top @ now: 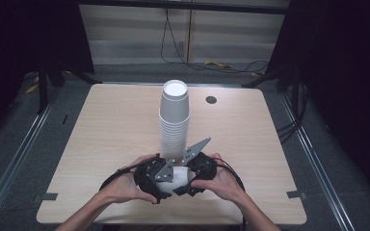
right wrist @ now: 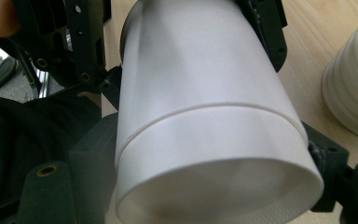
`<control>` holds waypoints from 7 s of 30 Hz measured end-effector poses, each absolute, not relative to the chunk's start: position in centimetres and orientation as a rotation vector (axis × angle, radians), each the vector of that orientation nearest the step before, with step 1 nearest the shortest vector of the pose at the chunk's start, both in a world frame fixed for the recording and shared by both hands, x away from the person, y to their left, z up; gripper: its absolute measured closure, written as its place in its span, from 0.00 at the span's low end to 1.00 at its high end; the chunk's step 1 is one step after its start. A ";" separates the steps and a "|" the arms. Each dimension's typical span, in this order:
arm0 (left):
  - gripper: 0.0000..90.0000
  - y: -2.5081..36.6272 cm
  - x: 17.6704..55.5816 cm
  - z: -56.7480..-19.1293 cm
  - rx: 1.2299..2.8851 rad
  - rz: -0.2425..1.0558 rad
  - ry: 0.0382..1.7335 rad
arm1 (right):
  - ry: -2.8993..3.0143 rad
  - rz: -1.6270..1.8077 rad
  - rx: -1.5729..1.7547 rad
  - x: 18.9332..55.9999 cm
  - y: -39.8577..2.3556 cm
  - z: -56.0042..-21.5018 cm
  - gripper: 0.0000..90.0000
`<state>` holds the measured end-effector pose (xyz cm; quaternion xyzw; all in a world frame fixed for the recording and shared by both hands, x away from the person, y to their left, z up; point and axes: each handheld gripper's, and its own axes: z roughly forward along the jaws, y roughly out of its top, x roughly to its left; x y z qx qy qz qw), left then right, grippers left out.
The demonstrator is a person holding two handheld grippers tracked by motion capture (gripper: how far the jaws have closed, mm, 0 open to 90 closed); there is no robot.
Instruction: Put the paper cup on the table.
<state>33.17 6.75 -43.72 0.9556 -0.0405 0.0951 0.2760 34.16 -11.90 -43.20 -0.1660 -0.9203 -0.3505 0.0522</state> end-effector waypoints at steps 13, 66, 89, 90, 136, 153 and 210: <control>0.14 7.5 33.1 -43.6 2.498 0.256 -0.159 | -2.788 -1.063 -0.503 34.2 -11.9 -43.4 0.25; 0.18 13.7 35.8 -41.2 1.966 0.077 0.240 | -2.680 -1.400 -0.646 33.8 -16.3 -44.3 0.24; 0.18 13.6 35.4 -41.3 1.851 0.074 0.269 | -2.534 -1.737 -0.703 33.9 -17.7 -44.4 0.24; 0.18 13.7 35.5 -41.3 1.846 0.064 0.270 | -2.530 -1.744 -0.698 33.9 -17.7 -44.4 0.24; 0.00 12.3 35.7 -42.5 1.822 -0.069 0.222 | -2.387 -1.936 -0.478 33.1 -14.9 -44.6 0.24; 0.07 12.2 35.8 -42.4 1.824 -0.128 0.208 | -2.392 -1.899 -0.471 33.1 -14.5 -44.9 0.24; 0.10 15.6 36.8 -41.0 1.977 0.023 0.353 | -2.593 -1.806 -0.840 33.5 -17.0 -44.6 0.15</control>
